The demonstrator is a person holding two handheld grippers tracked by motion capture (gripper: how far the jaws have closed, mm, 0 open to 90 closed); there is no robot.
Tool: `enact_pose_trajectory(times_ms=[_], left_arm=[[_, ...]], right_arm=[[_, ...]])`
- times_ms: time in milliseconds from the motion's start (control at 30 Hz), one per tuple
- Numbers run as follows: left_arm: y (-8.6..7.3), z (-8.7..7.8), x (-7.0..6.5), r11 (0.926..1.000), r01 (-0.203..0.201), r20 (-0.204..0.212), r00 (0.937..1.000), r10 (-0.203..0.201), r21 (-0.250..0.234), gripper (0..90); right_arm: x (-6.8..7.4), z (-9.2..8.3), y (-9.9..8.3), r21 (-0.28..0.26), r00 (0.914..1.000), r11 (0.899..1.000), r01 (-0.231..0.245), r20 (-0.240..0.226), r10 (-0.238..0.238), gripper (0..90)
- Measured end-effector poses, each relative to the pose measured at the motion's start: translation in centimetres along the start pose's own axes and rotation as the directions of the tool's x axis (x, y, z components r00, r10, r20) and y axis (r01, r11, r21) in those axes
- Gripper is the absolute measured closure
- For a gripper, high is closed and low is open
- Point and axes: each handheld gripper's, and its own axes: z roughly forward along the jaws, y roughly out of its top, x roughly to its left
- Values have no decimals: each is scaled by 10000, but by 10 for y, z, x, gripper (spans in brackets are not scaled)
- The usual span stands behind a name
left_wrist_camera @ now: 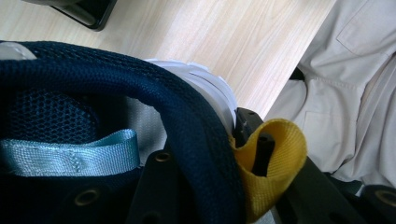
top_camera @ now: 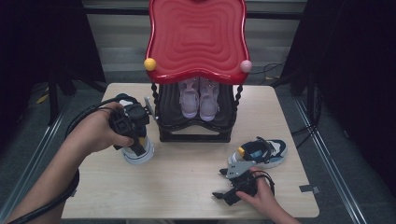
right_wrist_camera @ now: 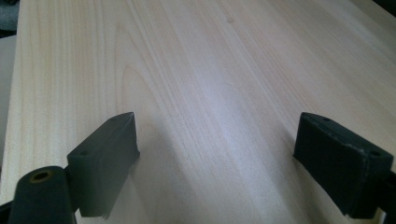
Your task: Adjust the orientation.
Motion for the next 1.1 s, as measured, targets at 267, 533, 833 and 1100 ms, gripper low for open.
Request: enact_pose_trajectory(times_ms=[267, 533, 833, 1100], left_arm=[[3, -18, 0, 9998, -81, -65, 9999, 80, -192, 714], [7, -33, 3, 9998, -113, -107, 9999, 111, -177, 714], [12, -44, 3, 9998, -166, -24, 9999, 166, -56, 714], [12, -61, 4, 9997, -106, -164, 9998, 102, -206, 714]], right_arm=[[0, 0, 0, 0, 10000, 10000, -2, 0, 2, 129], [0, 0, 0, 19, 10000, 10000, -32, -17, 32, 129], [0, 0, 0, 19, 10000, 10000, -32, -21, 32, 129], [0, 0, 0, 18, 10000, 10000, -30, -20, 30, 129]])
